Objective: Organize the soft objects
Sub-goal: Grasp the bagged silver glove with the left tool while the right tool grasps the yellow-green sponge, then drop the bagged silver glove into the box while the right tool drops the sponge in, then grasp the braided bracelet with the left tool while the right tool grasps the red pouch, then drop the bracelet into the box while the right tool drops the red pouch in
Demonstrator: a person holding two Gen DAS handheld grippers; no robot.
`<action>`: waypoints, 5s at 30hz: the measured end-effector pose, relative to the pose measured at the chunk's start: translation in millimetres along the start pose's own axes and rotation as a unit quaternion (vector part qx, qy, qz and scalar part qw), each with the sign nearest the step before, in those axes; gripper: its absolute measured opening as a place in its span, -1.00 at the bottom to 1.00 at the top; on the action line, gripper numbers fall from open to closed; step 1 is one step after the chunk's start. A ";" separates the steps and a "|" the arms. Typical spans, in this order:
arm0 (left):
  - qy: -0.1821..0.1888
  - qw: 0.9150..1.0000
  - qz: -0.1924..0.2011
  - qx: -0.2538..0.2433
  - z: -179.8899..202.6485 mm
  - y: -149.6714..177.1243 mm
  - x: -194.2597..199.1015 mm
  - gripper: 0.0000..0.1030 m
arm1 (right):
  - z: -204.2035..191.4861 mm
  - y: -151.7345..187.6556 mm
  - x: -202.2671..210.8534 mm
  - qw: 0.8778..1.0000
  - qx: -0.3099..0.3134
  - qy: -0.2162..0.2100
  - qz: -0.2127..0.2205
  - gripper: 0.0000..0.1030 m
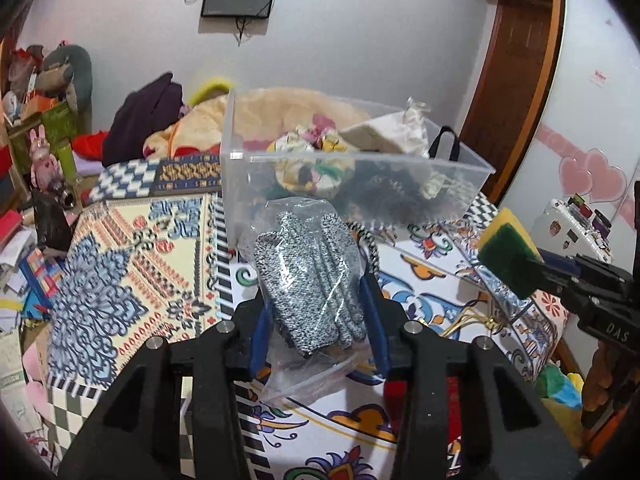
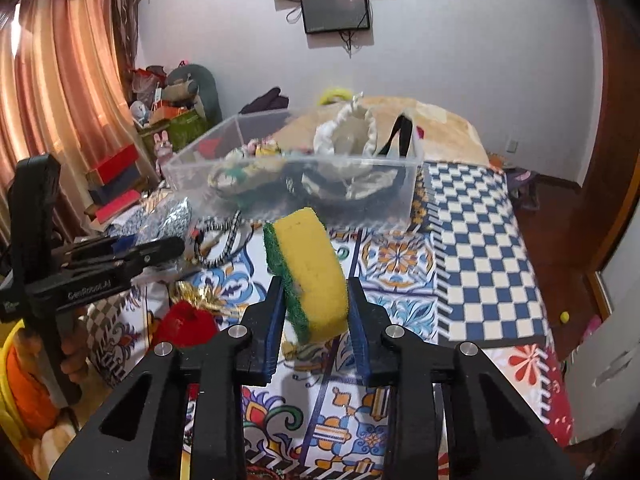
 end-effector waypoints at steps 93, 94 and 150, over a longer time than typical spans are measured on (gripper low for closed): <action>-0.021 0.999 -0.046 0.001 -7.7 5.6 7.7 0.71 | -72.1 29.8 -50.8 0.988 0.098 -0.084 -0.080 -0.15; -0.017 0.999 -0.048 0.000 -4.5 5.6 5.1 0.71 | -69.5 29.3 -51.3 0.989 0.098 -0.083 -0.078 -0.22; 0.014 0.997 0.058 -0.047 34.6 -106.2 -19.7 -0.77 | 22.2 -103.9 -36.2 0.993 -0.005 0.015 0.117 -0.52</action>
Point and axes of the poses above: each gripper's, at about its wrist camera, not at the fingertips, and x roughly against the way its jaws point, z to its right, y to its underside, the point moved 3 cm from there along -x, roughly the way its jaws point, and after that the axes turned 12 degrees about z, right-handed, at the moved point
